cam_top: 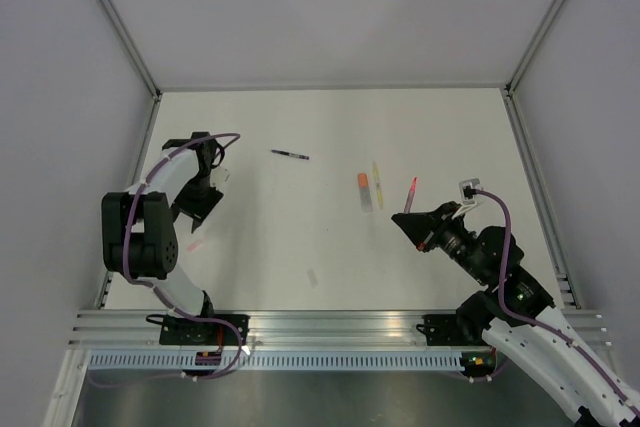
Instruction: Insert the pens into the pen caps
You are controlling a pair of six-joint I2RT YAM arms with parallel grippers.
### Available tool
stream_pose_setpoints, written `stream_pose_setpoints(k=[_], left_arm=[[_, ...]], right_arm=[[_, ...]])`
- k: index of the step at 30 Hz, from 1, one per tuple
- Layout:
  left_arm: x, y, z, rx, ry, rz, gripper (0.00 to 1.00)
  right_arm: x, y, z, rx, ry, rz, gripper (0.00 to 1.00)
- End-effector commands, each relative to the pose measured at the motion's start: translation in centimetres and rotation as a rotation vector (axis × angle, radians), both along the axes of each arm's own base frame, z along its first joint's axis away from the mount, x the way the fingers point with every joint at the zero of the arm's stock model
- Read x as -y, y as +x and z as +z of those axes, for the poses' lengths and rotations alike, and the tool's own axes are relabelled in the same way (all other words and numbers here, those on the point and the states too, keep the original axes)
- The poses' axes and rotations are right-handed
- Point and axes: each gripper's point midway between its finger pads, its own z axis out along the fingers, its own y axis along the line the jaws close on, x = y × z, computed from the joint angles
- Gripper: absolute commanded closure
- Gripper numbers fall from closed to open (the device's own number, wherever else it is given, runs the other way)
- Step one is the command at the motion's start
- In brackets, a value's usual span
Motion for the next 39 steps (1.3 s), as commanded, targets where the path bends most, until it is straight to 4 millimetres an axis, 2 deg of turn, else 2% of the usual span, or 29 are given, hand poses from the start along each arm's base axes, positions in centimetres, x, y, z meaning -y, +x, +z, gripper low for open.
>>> stream_pose_setpoints(k=[1,4,7,14,25,39], left_arm=[[-0.3,-0.7,0.1,-0.070,-0.003,-0.073,0.41],[-0.4,-0.8,-1.1,-0.089,-0.011,-0.097,0.43],[0.7,-0.2,-2.4,-0.076,-0.076,-0.116,0.44],[1.1,-0.3,-4.1,-0.107,-0.111,-0.141,0.45],[1.1,-0.9,-6.2,-0.150,-0.120,-0.146,0.47],[1.1,-1.9,-7.1,-0.197,-0.127,-0.156,0.55]], right_arm=[[-0.1,-0.3,1.4,0.033,0.028,0.013,1.00],[0.1,-0.3,1.4,0.035,0.021,0.007,1.00],[0.2,-0.2,1.4,0.036,0.020,0.001,1.00],[0.3,-0.1,1.4,0.036,0.014,-0.008,1.00],[0.5,-0.2,1.5,0.042,0.010,-0.012,1.00],[0.6,-0.2,1.6,0.045,0.010,-0.017,1.00]])
